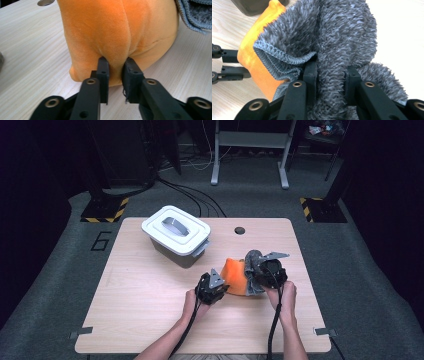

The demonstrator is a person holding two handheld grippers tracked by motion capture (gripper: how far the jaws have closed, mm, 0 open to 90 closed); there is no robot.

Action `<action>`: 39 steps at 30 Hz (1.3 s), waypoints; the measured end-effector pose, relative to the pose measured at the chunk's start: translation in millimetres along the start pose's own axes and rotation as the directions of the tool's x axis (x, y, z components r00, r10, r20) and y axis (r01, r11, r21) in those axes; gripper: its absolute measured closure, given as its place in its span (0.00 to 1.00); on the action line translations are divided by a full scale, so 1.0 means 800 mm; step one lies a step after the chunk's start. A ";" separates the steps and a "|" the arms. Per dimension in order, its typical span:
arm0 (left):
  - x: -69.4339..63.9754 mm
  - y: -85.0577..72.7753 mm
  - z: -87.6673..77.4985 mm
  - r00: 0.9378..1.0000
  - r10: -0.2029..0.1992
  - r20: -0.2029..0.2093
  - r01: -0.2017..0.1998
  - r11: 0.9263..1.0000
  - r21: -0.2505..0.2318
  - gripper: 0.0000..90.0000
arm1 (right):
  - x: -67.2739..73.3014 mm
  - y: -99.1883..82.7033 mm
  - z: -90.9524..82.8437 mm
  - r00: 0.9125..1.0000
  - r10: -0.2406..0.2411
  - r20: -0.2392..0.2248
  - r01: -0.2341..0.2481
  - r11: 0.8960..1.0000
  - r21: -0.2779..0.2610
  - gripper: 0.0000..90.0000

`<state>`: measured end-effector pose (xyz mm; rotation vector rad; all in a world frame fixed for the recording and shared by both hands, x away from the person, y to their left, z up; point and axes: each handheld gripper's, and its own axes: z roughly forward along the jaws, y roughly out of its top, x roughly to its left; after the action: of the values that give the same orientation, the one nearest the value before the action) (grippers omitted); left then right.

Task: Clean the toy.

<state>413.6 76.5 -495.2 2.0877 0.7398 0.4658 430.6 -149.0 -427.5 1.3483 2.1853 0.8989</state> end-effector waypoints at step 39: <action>0.005 0.003 -0.013 0.986 -0.149 0.080 0.151 0.989 -0.010 0.88 | 0.041 0.030 0.000 0.995 -0.095 -0.022 0.094 0.994 -0.062 0.77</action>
<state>412.0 84.3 -487.2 2.0063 0.8368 0.3033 431.1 -111.8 -410.8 1.2012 2.2024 0.9436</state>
